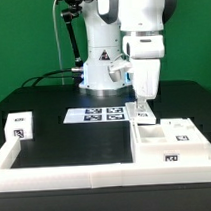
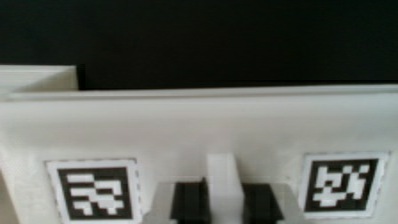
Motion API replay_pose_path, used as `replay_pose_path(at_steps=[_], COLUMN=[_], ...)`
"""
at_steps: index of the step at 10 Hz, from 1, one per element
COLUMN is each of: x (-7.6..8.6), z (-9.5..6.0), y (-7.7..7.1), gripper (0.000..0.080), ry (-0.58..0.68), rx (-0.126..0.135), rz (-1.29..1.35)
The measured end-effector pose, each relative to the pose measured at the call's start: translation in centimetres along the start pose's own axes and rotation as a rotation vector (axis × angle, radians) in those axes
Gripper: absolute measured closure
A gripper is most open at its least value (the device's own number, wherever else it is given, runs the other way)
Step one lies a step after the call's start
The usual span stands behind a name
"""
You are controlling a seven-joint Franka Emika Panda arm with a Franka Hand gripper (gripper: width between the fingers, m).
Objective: Assemble cabinet
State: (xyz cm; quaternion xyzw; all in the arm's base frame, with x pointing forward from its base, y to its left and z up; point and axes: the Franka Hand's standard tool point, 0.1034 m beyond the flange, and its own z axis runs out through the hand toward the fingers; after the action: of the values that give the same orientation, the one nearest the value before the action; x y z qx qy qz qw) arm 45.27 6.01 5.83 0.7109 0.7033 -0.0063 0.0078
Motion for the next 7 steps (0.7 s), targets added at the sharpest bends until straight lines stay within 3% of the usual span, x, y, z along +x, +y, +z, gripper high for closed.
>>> replay_pose_path(at_steps=[5, 7], x=[0.03, -0.30], z=[0.20, 0.51], y=[0.25, 0.45], gripper=[0.0731, 0.0731], ry=[0.002, -0.003], rx=[0.001, 0.020], rz=[-0.001, -0.003])
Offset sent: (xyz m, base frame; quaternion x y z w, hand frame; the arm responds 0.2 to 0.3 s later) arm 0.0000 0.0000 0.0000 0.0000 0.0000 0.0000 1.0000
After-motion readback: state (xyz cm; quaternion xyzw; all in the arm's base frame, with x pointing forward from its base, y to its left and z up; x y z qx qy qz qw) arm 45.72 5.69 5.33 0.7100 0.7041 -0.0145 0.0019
